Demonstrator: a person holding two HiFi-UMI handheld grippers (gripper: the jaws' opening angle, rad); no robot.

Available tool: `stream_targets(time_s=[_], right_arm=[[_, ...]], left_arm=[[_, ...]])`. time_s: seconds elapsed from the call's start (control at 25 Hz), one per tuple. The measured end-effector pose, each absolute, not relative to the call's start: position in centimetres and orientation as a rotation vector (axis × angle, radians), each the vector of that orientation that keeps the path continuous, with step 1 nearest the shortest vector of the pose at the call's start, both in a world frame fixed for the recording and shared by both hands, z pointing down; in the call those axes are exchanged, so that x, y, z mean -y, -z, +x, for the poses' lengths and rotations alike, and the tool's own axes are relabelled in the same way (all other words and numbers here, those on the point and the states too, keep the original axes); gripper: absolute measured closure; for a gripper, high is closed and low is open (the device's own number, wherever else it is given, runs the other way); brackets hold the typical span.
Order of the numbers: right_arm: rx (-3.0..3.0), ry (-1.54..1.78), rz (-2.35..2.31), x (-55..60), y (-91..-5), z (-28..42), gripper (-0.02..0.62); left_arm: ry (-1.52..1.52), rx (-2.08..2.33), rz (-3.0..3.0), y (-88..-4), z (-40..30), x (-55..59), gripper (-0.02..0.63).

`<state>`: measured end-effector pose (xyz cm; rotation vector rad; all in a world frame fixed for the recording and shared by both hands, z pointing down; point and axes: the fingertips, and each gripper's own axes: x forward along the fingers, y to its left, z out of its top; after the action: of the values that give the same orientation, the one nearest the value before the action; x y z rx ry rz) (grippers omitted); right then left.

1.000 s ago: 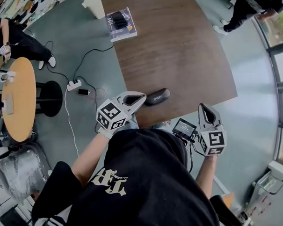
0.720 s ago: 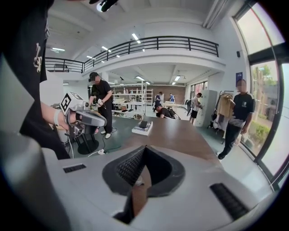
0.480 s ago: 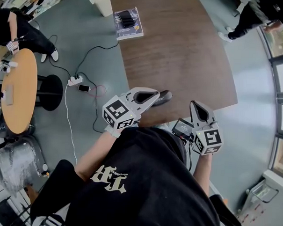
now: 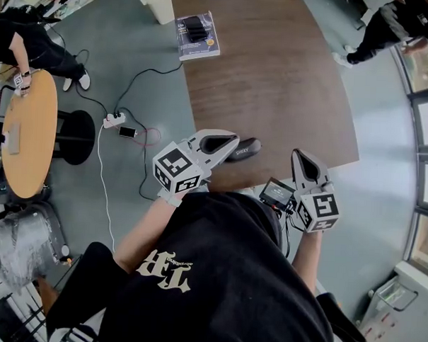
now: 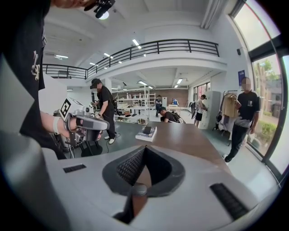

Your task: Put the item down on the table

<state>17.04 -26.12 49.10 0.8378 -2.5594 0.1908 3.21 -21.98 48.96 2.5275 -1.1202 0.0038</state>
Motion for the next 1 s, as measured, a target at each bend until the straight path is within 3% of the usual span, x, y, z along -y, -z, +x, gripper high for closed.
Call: stream_targets(time_s=[1.0], right_arm=[[2.560, -0.177, 0.811, 26.02, -49.21, 16.63, 0.607]], left_arm=[[0.041, 1.155, 2.474, -49.27, 2.26, 21.74, 0.600]])
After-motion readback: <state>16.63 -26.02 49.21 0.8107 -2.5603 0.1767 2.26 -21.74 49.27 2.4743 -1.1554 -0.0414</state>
